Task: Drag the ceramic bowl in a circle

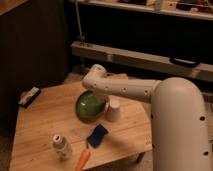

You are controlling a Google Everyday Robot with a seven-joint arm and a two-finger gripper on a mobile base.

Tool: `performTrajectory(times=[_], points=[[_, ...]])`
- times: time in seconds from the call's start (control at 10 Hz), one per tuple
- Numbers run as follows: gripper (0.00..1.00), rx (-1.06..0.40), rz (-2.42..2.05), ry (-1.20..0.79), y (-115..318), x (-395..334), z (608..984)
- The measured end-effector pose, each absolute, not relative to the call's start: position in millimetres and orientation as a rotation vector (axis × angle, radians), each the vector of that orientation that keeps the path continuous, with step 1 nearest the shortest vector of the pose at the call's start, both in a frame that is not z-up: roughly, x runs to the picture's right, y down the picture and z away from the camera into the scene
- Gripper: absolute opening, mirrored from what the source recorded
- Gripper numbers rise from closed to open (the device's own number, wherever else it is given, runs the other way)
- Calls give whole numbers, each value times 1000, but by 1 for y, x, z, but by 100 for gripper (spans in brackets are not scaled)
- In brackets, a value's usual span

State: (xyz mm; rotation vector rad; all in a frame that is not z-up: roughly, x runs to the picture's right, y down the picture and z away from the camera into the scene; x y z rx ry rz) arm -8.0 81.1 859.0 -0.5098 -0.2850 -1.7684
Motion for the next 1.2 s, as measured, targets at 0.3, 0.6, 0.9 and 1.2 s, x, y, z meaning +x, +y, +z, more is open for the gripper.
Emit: performTrajectory(times=[0.3,0.6,0.9,1.2], points=[[14,-528,-1868,-308,132,-38,809],[14,-497,-1939,-351,154,-65,777],[14,-420,-1949,-396,141,-108,784],[14,-333,-1955,-474,108,-180,813]])
